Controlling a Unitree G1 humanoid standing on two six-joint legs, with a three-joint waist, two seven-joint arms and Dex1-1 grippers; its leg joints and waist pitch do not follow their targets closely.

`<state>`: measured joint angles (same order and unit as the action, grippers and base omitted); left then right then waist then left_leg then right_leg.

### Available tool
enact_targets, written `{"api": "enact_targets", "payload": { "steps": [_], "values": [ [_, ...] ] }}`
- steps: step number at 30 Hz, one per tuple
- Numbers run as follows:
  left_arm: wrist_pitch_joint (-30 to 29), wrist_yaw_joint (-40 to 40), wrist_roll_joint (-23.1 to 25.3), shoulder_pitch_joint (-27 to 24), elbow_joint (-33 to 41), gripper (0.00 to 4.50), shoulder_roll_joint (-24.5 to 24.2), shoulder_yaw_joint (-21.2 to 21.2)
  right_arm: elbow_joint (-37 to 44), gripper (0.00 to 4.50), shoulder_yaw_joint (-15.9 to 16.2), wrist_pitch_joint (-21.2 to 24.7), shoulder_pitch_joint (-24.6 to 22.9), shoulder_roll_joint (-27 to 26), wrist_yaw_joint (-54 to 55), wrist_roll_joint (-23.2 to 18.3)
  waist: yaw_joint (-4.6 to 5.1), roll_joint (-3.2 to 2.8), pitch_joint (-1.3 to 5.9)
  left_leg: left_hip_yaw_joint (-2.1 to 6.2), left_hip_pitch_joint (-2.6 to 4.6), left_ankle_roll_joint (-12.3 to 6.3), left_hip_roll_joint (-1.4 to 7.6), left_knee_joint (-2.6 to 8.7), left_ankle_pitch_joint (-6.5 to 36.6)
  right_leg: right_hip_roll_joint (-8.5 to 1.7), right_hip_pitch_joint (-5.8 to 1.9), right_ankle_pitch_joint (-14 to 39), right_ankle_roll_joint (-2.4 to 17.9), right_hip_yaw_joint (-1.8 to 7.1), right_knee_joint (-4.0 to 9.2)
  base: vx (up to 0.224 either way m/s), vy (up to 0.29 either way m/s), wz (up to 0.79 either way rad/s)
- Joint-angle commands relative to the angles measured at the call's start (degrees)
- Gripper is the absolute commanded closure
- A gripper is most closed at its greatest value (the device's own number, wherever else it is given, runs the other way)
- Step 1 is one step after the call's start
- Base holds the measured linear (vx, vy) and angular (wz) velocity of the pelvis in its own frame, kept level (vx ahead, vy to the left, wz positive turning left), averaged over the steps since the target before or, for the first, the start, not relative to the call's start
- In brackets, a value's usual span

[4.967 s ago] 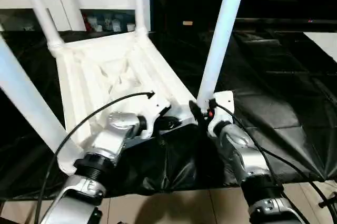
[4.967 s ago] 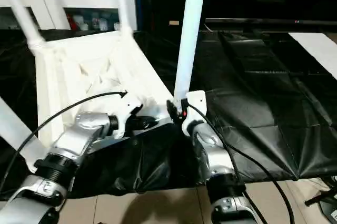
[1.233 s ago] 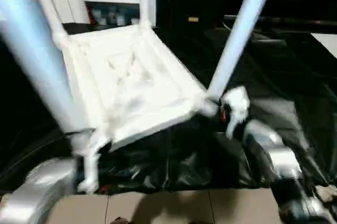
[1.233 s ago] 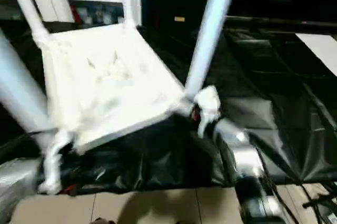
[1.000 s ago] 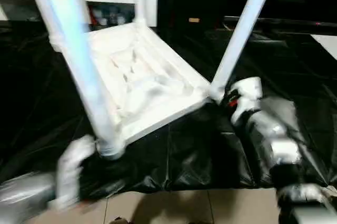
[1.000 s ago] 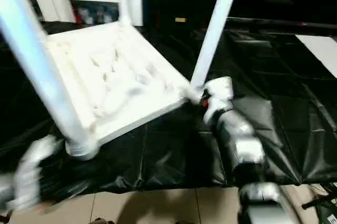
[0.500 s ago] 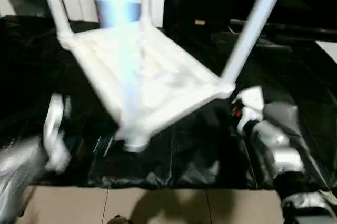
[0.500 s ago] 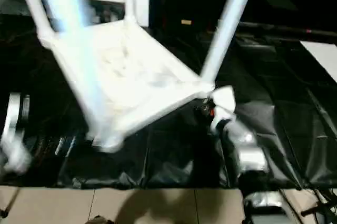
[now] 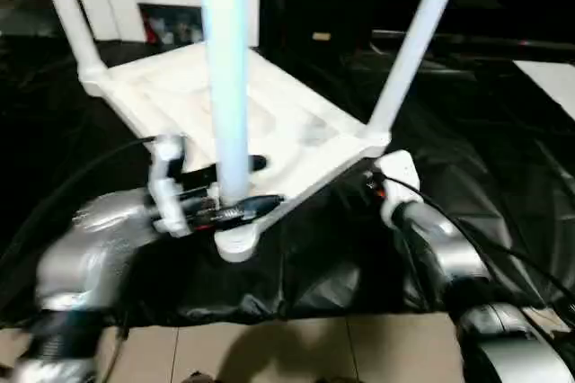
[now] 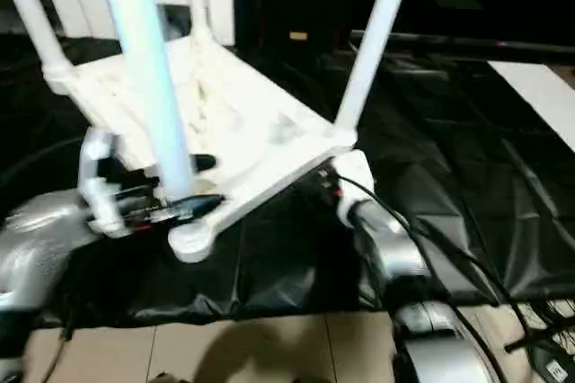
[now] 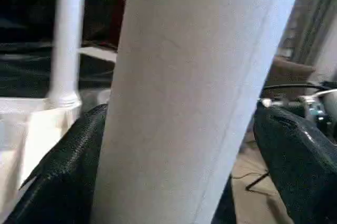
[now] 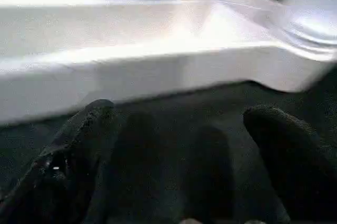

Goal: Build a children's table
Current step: Rotate table base

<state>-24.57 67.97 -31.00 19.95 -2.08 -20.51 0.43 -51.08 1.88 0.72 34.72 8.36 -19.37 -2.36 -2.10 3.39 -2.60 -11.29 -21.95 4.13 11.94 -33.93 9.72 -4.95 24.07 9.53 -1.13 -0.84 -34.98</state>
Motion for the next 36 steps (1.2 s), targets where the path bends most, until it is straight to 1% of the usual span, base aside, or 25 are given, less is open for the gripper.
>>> {"api": "enact_targets", "payload": {
  "steps": [1, 2, 3, 4, 5, 7, 8, 10, 13, 14, 15, 16, 18, 19, 21, 22, 23, 25, 26, 28, 29, 31, 33, 34, 36],
  "values": [
    [0.14, 1.34, 0.42, 1.27, 0.80, 0.08, 1.16, -3.18, -1.88, 0.00, -0.03, -0.89, 1.32, -0.55, -0.44, 0.03, -0.14, -1.32, 3.82, 0.11, 1.36, 1.37, 0.46, 3.97, 13.96, -1.15, -2.33, 6.99, 12.41, 0.82, 3.07, 0.000, 0.000, 0.00],
    [-0.54, 1.54, 0.07, 1.95, 1.30, 0.08, 2.70, -5.17, -3.89, 0.00, 0.63, -1.41, 2.61, -1.51, -0.93, 0.48, -0.05, -1.37, 3.88, 0.20, 1.20, 1.33, 0.51, 3.99, 12.99, -1.17, -2.71, 5.13, 12.83, 0.76, 2.80, 0.000, 0.000, 0.00],
    [-0.80, 1.49, -0.11, 2.23, 1.59, 0.08, 3.40, -6.17, -5.06, 0.00, 1.04, -1.51, 3.24, -1.94, -0.99, 0.79, 0.02, -1.22, 3.91, 0.11, 1.10, 1.18, 0.39, 3.90, 12.57, -1.08, -2.81, 4.16, 13.04, 0.71, 2.68, 0.000, 0.000, 0.00],
    [-0.87, 1.43, -0.15, 2.31, 1.69, 0.08, 3.64, -6.49, -5.43, 0.00, 1.17, -1.51, 3.43, -2.08, -1.00, 0.90, 0.03, -1.23, 3.88, 0.16, 1.07, 1.11, 0.43, 3.96, 12.69, -1.13, -2.86, 4.23, 13.16, 0.70, 2.69, 0.000, 0.000, 0.00],
    [-1.38, 0.96, -0.14, 2.80, 2.32, 0.08, 5.28, -8.53, -7.05, 0.00, 1.70, -2.04, 4.31, -2.69, -0.80, 1.58, 0.01, -1.19, 3.90, 0.08, 1.13, 0.95, 0.44, 3.85, 12.70, -1.18, -2.88, 4.22, 13.26, 0.74, 2.75, 0.000, 0.000, 0.00],
    [-1.47, 0.89, -0.11, 2.86, 2.43, 0.08, 5.52, -8.83, -7.20, 0.00, 1.71, -2.11, 4.40, -2.78, -0.77, 1.63, 0.04, -1.13, 3.90, 0.04, 1.15, 0.78, 0.43, 3.83, 12.81, -1.21, -2.95, 4.50, 13.46, 0.76, 2.81, 0.000, 0.000, 0.00],
    [-1.27, 0.29, 0.50, 3.44, 2.35, 0.08, 7.40, -10.68, -8.52, 0.00, 1.52, -2.80, 5.10, -3.31, -0.62, 1.78, 0.13, -1.14, 3.84, 0.06, 1.14, 0.61, 0.52, 3.87, 13.43, -1.31, -2.93, 5.44, 13.36, 0.79, 2.93, 0.000, 0.000, 0.00],
    [-0.58, -0.27, 1.41, 3.81, 1.73, 0.08, 8.56, -11.54, -9.24, 0.00, 1.16, -3.31, 5.44, -3.53, -0.66, 1.74, 0.21, -1.24, 3.76, 0.06, 1.25, 0.72, 0.57, 3.87, 14.73, -1.29, -2.84, 7.06, 13.18, 0.81, 3.20, 0.000, 0.000, 0.00],
    [3.26, -3.66, 5.71, 5.02, -1.66, 0.08, 11.94, -13.69, -11.11, 0.00, 0.51, -4.72, 5.98, -3.58, 0.03, 2.01, 0.15, -1.57, 3.65, 0.13, 1.26, 0.66, 0.64, 3.91, 15.86, -1.34, -2.78, 8.50, 13.05, 0.83, 3.55, 0.000, 0.000, 0.00],
    [4.04, -4.12, 6.33, 5.22, -2.35, 0.08, 12.39, -13.93, -11.40, 0.00, 0.39, -4.98, 5.99, -3.50, -0.09, 1.97, 0.17, -1.32, 3.68, 0.10, 1.20, 0.56, 0.59, 3.83, 16.04, -1.31, -2.83, 8.68, 13.00, 0.83, 3.56, 0.000, 0.000, 0.00],
    [4.67, -5.12, 7.24, 5.59, -3.40, 0.08, 12.93, -14.13, -11.50, 0.00, 0.30, -5.19, 5.85, -3.37, -0.31, 1.90, 0.15, -1.29, 3.68, 0.16, 1.09, 0.51, 0.55, 3.87, 15.84, -1.33, -2.97, 8.78, 12.94, 0.82, 3.49, 0.000, 0.000, 0.00],
    [5.99, -6.33, 8.25, 6.09, -4.92, 0.08, 14.02, -14.39, -11.19, 0.00, -0.02, -5.68, 5.37, -3.34, -2.34, 1.10, 0.19, -1.51, 3.72, 0.19, 1.09, 0.41, 0.56, 3.84, 15.57, -1.33, -2.94, 8.57, 12.87, 0.81, 3.48, 0.000, 0.000, 0.00],
    [7.37, -8.46, 10.17, 6.88, -6.88, 0.08, 15.13, -15.03, -10.73, 0.00, -0.08, -6.30, 4.75, -3.28, -4.43, 0.51, 0.18, -1.29, 3.68, 0.18, 0.96, -0.37, 0.59, 3.80, 15.79, -1.35, -3.03, 8.94, 13.04, 0.79, 3.64, 0.000, 0.000, 0.00],
    [10.27, -10.26, 12.58, 7.75, -9.12, 0.08, 16.05, -15.63, -10.95, 0.00, 0.62, -6.50, 4.54, -2.96, -3.04, 1.60, 0.04, -1.78, 3.75, 0.25, 1.04, -0.37, 0.57, 3.75, 15.52, -1.44, -3.04, 8.64, 13.19, 0.79, 3.54, 0.000, 0.000, 0.00],
    [11.07, -11.57, 13.81, 8.59, -11.06, 0.08, 16.61, -15.71, -11.51, 0.00, 0.88, -6.45, 4.58, -2.64, -1.12, 2.46, 0.04, -1.52, 3.74, 0.20, 1.19, -0.71, 0.59, 3.71, 15.12, -1.37, -2.90, 8.54, 13.27, 0.75, 3.71, 0.000, 0.000, 0.00],
    [13.97, -14.13, 16.41, 9.51, -13.47, 0.08, 16.60, -15.68, -12.05, 0.00, 0.46, -6.47, 4.72, -2.20, 0.81, 2.66, -0.04, -1.46, 3.81, 0.21, 1.00, -0.85, 0.53, 3.63, 14.10, -1.44, -3.13, 7.71, 13.59, 0.75, 3.49, 0.000, 0.000, 0.00],
    [15.64, -15.37, 18.02, 10.65, -16.49, 0.08, 15.89, -15.03, -12.56, 0.00, -0.69, -6.80, 4.89, -1.49, 2.47, 2.31, -0.16, -2.36, 3.79, 0.31, 1.13, -0.79, 0.49, 3.66, 14.11, -1.41, -2.98, 7.85, 13.45, 0.73, 3.61, 0.000, 0.000, 0.00],
    [17.29, -16.23, 19.37, 11.35, -18.48, 0.08, 14.44, -14.24, -12.39, 0.00, -1.66, -6.96, 4.81, -0.71, 2.97, 1.76, -0.08, -2.09, 3.88, 0.25, 1.27, -0.84, 0.43, 3.60, 14.72, -1.25, -3.00, 7.43, 13.55, 0.64, 3.62, 0.000, 0.000, 0.00],
    [17.05, -13.78, 18.66, 11.16, -18.71, 0.08, 11.79, -13.53, -11.41, 0.00, -2.30, -7.02, 4.18, 0.57, 2.59, 1.52, -0.19, -1.71, 3.87, 0.26, 0.98, -1.14, 0.28, 3.58, 14.20, -1.36, -3.28, 7.67, 13.54, 0.62, 3.49, 0.000, 0.000, 0.00],
    [16.72, -12.51, 18.20, 10.84, -18.31, 0.08, 10.85, -13.37, -10.91, 0.00, -2.42, -7.00, 3.81, 1.06, 2.15, 1.46, -0.34, -2.11, 3.89, 0.15, 1.21, -1.35, 0.45, 3.48, 13.37, -1.41, -3.02, 7.24, 14.00, 0.68, 3.41, 0.000, 0.000, 0.00],
    [14.16, -7.82, 15.89, 9.29, -15.71, 0.08, 8.09, -12.84, -8.79, 0.00, -2.50, -6.85, 2.24, 2.58, -0.59, 1.03, -0.48, -2.11, 3.78, 0.10, 1.12, -1.36, 0.44, 3.51, 13.33, -1.33, -3.06, 6.91, 14.41, 0.63, 3.31, 0.000, 0.000, 0.00],
    [12.97, -2.34, 14.81, 7.83, -14.12, 0.08, 4.47, -13.42, -5.50, 0.00, -2.01, -7.06, -0.02, 4.63, -4.86, 0.87, -0.53, -1.91, 3.79, 0.13, 1.07, -1.57, 0.42, 3.58, 13.91, -1.33, -3.13, 8.02, 14.26, 0.60, 3.35, 0.000, 0.000, 0.00],
    [13.69, 0.88, 15.25, 7.27, -14.48, 0.08, 2.17, -14.22, -2.94, 0.00, -1.32, -7.12, -1.69, 6.14, -7.98, 0.94, -0.57, -2.22, 3.68, 0.12, 1.26, -1.60, 0.50, 3.67, 14.55, -1.23, -2.84, 8.89, 14.02, 0.66, 3.56, 0.000, 0.000, 0.00],
    [13.69, 3.07, 15.72, 7.22, -15.33, 0.08, 0.47, -14.88, 0.71, 0.00, -0.53, -6.64, -3.48, 7.56, -11.87, 0.51, -0.44, -2.20, 3.70, 0.10, 1.25, -1.60, 0.53, 3.69, 14.79, -1.19, -2.85, 8.92, 14.14, 0.66, 3.51, 0.000, 0.000, 0.00],
    [15.36, 5.65, 17.11, 7.64, -17.89, 0.08, -1.62, -16.08, 7.12, 0.00, 0.65, -5.32, -6.31, 9.65, -17.83, -0.78, -0.88, -2.18, 3.37, 0.11, 1.40, -1.79, 0.61, 3.95, 16.67, -1.02, -2.80, 11.27, 13.15, 0.64, 3.96, 0.000, 0.000, 0.00]
  ]
}}
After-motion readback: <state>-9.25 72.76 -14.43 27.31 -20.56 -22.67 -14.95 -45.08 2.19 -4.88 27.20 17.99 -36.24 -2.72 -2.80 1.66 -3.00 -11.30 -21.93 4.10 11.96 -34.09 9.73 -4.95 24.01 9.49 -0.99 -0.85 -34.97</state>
